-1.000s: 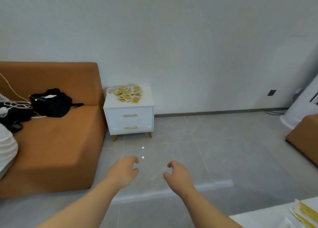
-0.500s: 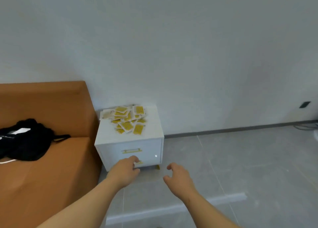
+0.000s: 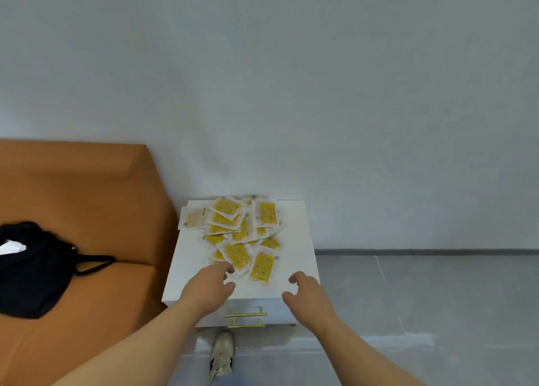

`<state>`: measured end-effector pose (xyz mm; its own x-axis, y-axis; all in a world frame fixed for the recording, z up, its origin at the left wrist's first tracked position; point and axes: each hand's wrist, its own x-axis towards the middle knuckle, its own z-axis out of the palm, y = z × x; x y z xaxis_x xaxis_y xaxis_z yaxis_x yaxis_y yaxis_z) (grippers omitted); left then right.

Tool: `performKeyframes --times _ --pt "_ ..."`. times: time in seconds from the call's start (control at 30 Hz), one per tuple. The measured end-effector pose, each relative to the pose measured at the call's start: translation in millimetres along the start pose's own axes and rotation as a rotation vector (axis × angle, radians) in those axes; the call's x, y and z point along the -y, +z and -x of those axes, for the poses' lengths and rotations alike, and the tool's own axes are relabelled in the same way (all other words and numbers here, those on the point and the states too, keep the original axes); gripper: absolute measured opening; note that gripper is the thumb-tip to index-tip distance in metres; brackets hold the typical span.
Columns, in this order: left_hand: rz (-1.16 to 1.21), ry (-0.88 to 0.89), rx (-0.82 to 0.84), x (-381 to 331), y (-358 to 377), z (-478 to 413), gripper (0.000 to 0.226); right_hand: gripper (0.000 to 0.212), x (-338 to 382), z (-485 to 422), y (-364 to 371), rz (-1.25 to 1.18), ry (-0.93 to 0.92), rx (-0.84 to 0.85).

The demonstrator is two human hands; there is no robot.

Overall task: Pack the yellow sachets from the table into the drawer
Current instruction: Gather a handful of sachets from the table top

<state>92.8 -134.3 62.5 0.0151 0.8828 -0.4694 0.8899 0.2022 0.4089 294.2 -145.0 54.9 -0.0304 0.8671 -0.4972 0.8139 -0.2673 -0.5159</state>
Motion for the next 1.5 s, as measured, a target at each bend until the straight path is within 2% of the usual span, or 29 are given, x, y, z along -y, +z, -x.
performKeyframes --times 0.3,0.43,0.53,0.8,0.97,1.07,1.23,1.4,1.5 --pt "-0.102 0.053 0.024 37.4 -69.0 -140.1 0.04 0.044 66.7 -128.4 11.4 -0.059 0.115 0.077" --pt "-0.341 0.052 -0.03 44.8 -67.5 -187.4 0.056 0.059 71.2 -181.8 19.0 -0.007 0.157 0.114" --pt "-0.436 0.089 0.04 48.3 -54.5 -225.4 0.068 0.07 67.1 -227.1 26.1 0.069 0.223 0.17" --pt "-0.457 0.044 0.116 68.2 -7.5 -315.5 0.092 0.092 61.5 -325.1 49.2 0.165 0.169 0.144" --pt "-0.299 -0.02 0.171 79.2 17.5 -340.0 0.108 0.114 63.1 -360.2 72.5 0.303 0.112 0.175" --pt "-0.296 -0.012 0.139 80.5 23.0 -344.2 0.112 0.121 54.0 -369.7 77.2 0.359 0.076 0.201" --pt "-0.317 0.07 0.014 77.4 19.7 -338.9 0.095 0.104 48.0 -369.4 75.4 0.302 0.027 0.148" --pt "-0.423 0.147 -0.173 81.3 25.5 -334.1 0.085 0.058 36.3 -360.1 66.3 0.261 -0.057 0.076" --pt "-0.409 0.181 -0.341 79.8 25.4 -326.0 0.073 0.039 34.7 -347.2 66.0 0.212 -0.061 0.004"
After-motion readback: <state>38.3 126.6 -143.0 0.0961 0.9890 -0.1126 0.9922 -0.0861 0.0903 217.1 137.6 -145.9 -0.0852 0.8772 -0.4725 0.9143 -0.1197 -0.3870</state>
